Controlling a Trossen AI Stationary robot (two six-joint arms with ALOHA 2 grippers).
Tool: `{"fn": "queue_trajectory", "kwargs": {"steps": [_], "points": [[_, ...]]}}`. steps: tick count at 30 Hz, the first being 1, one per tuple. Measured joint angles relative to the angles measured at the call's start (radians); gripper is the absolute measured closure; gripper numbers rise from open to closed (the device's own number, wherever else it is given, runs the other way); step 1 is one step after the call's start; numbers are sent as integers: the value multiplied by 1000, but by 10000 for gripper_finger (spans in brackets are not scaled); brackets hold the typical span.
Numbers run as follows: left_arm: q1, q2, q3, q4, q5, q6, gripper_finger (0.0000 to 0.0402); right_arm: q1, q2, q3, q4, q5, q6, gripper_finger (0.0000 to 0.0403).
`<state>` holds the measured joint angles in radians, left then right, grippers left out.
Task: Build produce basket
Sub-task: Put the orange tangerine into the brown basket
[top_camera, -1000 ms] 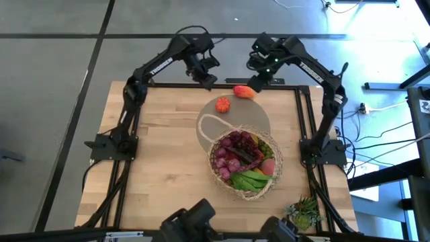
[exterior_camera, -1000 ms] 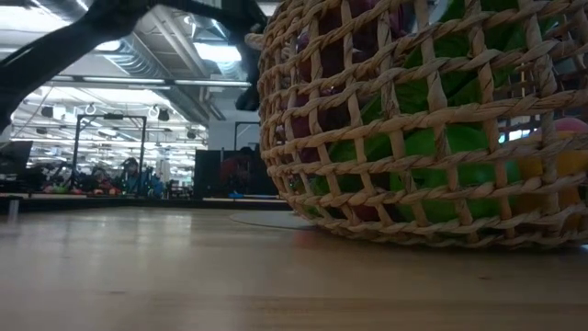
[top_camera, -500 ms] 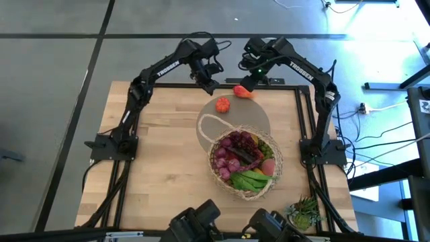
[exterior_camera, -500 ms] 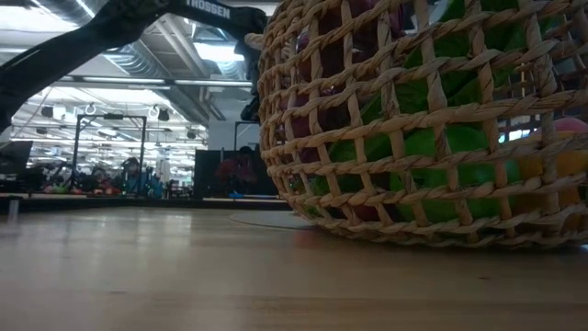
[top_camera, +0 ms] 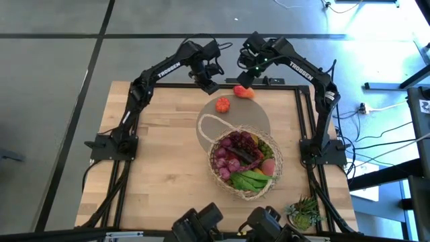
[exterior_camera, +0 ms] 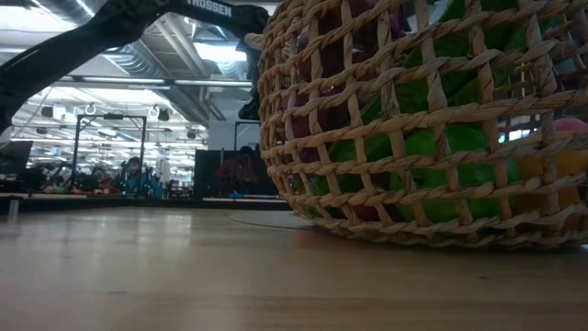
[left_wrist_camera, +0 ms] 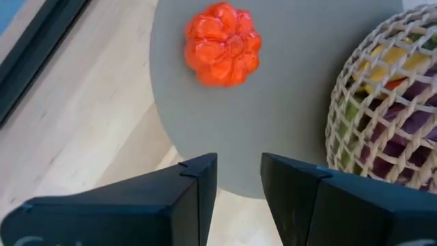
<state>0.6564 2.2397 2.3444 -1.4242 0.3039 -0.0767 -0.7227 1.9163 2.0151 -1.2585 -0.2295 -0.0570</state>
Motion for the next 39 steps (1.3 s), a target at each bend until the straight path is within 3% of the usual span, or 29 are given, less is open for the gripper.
{"fn": "queue_trajectory", "kwargs": {"steps": [8,15,20,26,32,39], "points": [[-2,0,0,1,-8,-153,299,0,0,0,39,0,1,256],[11,0,0,-29,42,-159,286,0,0,0,39,0,-1,256],[30,0,0,-53,69,-149,232,0,0,0,39,0,0,256],[38,0,0,-48,47,-149,138,0,0,0,39,0,-1,256],[22,0,0,-25,-77,-156,56,0,0,0,38,0,-1,256],[-54,0,0,-3,-299,-192,35,0,0,0,38,0,-1,256]]}}
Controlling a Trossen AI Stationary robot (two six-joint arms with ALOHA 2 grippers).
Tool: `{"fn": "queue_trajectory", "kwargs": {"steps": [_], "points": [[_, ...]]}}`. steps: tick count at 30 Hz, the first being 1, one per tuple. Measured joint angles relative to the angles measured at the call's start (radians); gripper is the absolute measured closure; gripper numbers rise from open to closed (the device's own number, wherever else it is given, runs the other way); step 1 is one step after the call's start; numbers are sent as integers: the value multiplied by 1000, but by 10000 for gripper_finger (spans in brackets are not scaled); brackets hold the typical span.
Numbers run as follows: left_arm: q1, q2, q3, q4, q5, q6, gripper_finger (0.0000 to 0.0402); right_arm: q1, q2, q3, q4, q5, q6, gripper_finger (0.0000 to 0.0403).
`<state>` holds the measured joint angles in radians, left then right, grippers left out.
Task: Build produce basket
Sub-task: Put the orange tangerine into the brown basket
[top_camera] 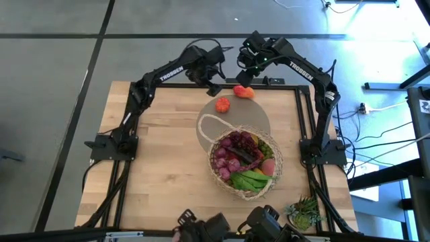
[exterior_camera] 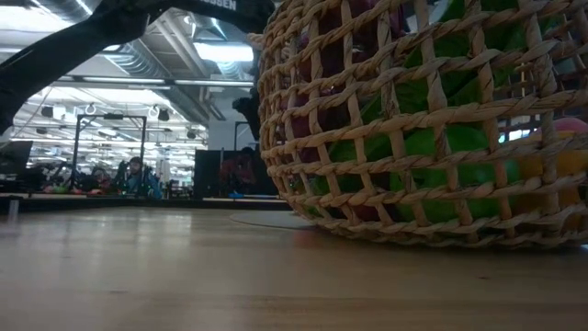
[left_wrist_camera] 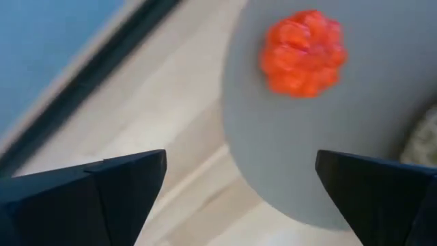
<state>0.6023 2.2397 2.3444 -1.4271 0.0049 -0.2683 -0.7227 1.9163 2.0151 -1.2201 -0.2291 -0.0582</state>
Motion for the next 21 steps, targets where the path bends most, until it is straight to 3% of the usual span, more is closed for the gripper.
{"fn": "queue_trajectory", "kwargs": {"steps": [4,6,9,15,21], "points": [[-54,-1,-20,43,-147,2,35,0,0,0,0,0,1,256],[-67,-1,-44,106,-153,37,35,0,0,0,0,0,0,256],[-73,-2,-114,232,-101,106,35,0,0,0,0,0,1,256],[-35,-1,-237,341,118,219,35,0,0,0,0,0,1,256],[-24,0,-352,495,204,306,35,0,0,0,0,0,1,256]]}}
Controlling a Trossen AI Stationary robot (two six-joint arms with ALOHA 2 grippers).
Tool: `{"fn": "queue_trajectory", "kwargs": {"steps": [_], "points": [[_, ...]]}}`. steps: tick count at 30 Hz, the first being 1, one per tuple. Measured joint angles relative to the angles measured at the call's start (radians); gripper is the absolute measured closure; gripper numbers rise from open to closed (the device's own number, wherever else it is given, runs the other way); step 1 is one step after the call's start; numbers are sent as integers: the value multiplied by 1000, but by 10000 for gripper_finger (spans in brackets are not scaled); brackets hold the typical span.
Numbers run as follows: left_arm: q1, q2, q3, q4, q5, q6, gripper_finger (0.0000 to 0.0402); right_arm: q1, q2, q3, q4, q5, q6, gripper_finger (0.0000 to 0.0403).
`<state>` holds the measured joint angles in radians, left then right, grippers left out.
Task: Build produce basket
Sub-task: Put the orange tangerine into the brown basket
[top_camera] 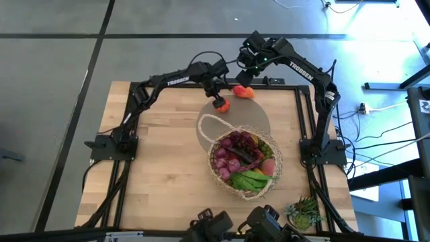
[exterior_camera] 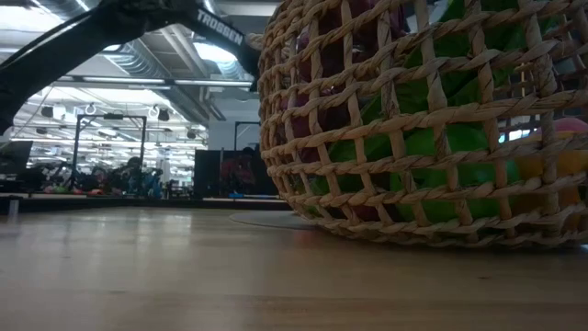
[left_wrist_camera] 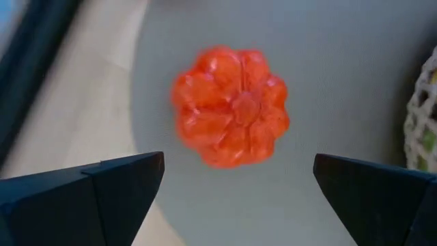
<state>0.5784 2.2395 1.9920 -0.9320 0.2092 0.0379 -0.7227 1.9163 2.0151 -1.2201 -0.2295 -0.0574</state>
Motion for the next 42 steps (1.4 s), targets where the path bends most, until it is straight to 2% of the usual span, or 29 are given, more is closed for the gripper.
{"fn": "queue_trajectory", "kwargs": {"steps": [7,11,17,33,42], "points": [[-1,0,-118,233,11,75,35,0,0,0,0,0,-1,256],[-12,0,-154,304,-14,89,35,0,0,0,0,0,1,256],[-30,-1,-203,351,-26,111,35,0,0,0,0,0,0,256],[-35,10,-206,354,-14,132,38,0,0,0,0,0,1,256],[-33,10,-206,330,-12,124,97,0,0,0,1,0,0,256]]}}
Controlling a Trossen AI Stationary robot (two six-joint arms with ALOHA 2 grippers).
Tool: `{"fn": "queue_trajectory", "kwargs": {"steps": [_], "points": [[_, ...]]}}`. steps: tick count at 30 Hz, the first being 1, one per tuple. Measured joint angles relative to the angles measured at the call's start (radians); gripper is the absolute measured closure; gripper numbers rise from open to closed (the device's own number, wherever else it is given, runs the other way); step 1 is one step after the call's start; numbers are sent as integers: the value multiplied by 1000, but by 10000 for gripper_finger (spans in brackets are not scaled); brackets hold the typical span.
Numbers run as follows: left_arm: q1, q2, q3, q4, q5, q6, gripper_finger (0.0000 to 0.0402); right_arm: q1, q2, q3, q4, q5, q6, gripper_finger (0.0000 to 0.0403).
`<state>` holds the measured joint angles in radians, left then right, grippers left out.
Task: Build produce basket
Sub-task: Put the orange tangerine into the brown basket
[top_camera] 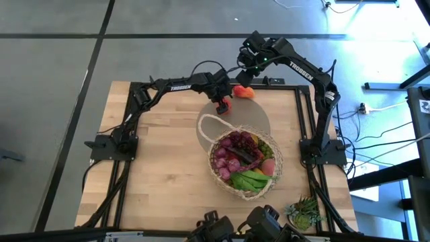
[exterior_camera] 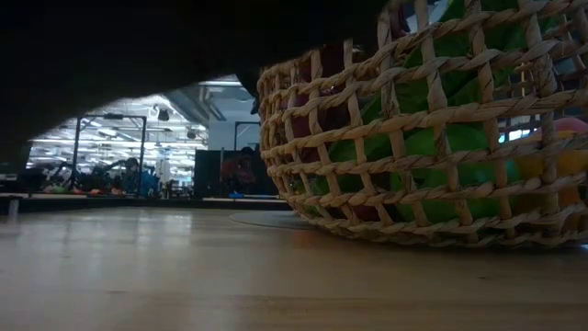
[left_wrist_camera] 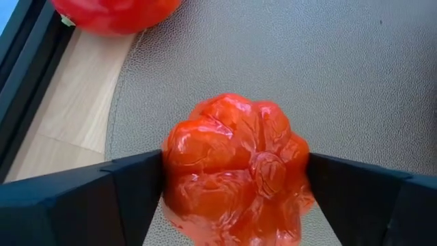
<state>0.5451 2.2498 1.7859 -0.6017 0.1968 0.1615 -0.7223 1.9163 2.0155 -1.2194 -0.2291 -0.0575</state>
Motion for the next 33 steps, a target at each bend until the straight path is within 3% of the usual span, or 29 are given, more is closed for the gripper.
{"fn": "queue_trajectory", "kwargs": {"steps": [14,33], "points": [[-3,-20,-1,-64,-48,-52,121,0,0,0,0,0,1,256],[-16,-168,-2,-162,-230,-90,123,0,0,0,7,0,-1,256]]}}
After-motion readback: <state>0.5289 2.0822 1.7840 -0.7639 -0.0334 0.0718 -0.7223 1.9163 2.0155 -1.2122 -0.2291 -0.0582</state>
